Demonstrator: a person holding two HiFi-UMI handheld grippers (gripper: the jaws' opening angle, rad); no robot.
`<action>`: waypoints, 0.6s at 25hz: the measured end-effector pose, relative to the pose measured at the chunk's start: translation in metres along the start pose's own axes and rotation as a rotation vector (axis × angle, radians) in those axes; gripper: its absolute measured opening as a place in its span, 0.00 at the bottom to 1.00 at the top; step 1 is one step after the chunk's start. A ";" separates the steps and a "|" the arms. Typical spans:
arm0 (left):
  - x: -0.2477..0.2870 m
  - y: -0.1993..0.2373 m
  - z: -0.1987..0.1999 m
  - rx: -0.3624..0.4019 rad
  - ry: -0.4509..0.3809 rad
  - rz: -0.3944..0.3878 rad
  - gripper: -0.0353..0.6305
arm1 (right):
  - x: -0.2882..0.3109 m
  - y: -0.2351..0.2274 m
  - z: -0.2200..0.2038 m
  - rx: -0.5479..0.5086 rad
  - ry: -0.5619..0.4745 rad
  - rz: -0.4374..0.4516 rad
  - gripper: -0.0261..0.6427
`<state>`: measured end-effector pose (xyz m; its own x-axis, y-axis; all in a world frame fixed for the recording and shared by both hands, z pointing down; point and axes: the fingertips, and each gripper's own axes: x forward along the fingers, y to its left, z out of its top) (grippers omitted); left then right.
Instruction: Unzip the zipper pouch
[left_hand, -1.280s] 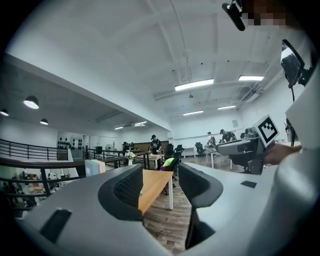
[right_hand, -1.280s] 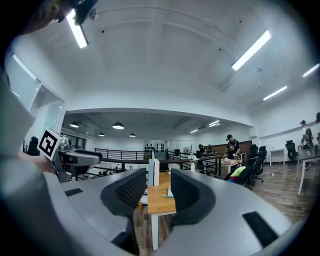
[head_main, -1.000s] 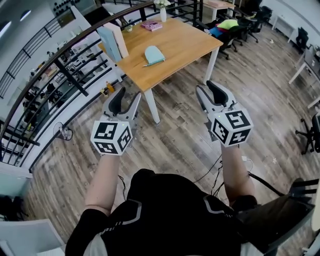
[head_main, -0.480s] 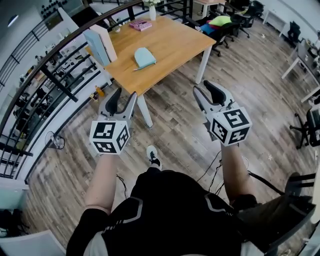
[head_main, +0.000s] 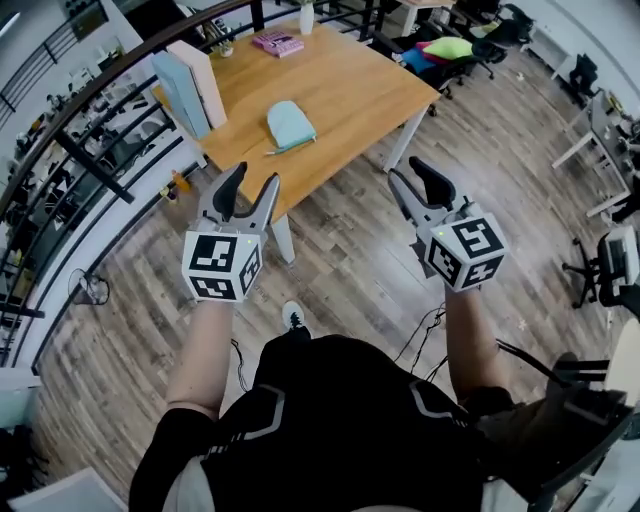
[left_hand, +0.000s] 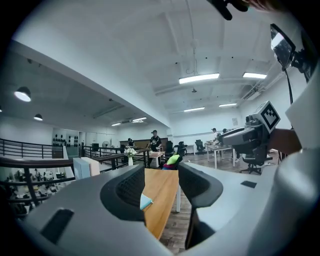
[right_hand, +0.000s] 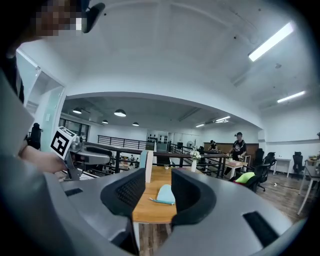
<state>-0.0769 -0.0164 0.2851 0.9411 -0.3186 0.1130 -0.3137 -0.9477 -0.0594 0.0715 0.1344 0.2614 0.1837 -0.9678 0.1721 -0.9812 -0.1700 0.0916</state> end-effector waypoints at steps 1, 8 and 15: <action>0.008 0.006 -0.001 0.000 0.005 -0.008 0.39 | 0.011 -0.001 0.001 -0.004 0.003 0.004 0.30; 0.052 0.060 -0.008 -0.003 0.022 -0.032 0.39 | 0.085 -0.005 0.005 0.000 0.019 0.024 0.30; 0.080 0.102 -0.029 0.018 0.054 -0.049 0.39 | 0.142 -0.007 0.003 0.021 0.023 0.029 0.30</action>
<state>-0.0368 -0.1392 0.3173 0.9471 -0.2725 0.1694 -0.2642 -0.9619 -0.0704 0.1038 -0.0024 0.2820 0.1567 -0.9679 0.1967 -0.9870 -0.1463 0.0660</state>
